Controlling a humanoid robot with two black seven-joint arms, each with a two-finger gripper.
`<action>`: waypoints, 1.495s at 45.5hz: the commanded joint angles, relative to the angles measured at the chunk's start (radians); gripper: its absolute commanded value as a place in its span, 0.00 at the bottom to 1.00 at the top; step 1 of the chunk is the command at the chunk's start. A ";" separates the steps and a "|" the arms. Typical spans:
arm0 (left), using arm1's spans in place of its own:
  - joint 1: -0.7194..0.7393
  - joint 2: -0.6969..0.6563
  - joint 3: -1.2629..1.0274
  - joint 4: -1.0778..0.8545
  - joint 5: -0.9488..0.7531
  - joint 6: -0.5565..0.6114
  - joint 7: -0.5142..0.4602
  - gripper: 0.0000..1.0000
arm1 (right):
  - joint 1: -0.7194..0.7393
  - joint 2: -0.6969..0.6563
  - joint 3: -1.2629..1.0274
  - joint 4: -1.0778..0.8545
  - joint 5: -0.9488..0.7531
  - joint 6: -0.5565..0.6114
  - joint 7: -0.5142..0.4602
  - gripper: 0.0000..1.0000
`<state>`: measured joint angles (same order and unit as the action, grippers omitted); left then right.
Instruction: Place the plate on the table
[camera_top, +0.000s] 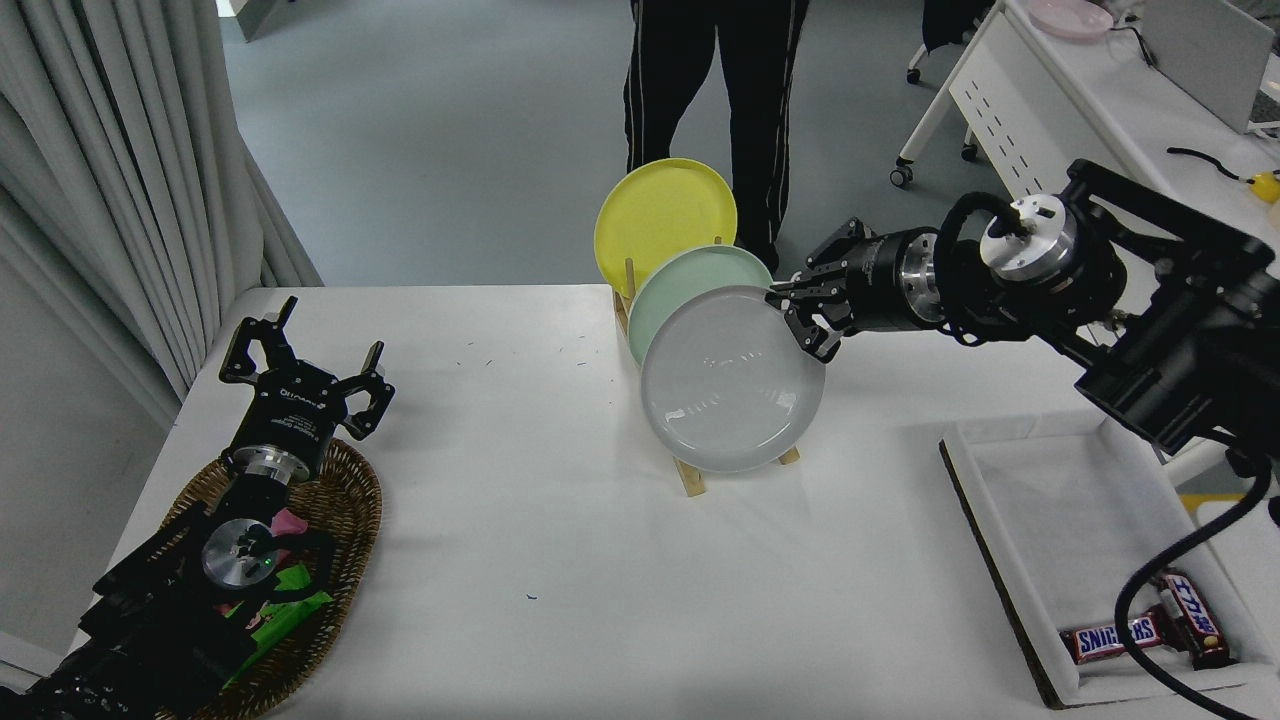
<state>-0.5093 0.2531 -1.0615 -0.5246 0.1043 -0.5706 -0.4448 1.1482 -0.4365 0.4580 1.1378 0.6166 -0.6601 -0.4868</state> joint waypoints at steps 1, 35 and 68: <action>0.000 0.000 0.000 0.000 0.000 0.000 0.000 1.00 | -0.057 -0.014 0.045 0.059 0.029 -0.125 0.001 0.00; 0.000 0.000 0.000 0.000 0.000 0.000 0.000 1.00 | -0.367 0.120 0.152 -0.082 0.232 -0.125 -0.006 0.00; 0.000 0.000 0.000 0.000 0.000 0.000 0.000 1.00 | -0.453 0.323 0.188 -0.277 0.163 -0.125 -0.006 0.00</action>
<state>-0.5093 0.2531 -1.0615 -0.5246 0.1043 -0.5706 -0.4448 0.7074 -0.1920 0.6374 0.9329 0.8122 -0.7853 -0.4922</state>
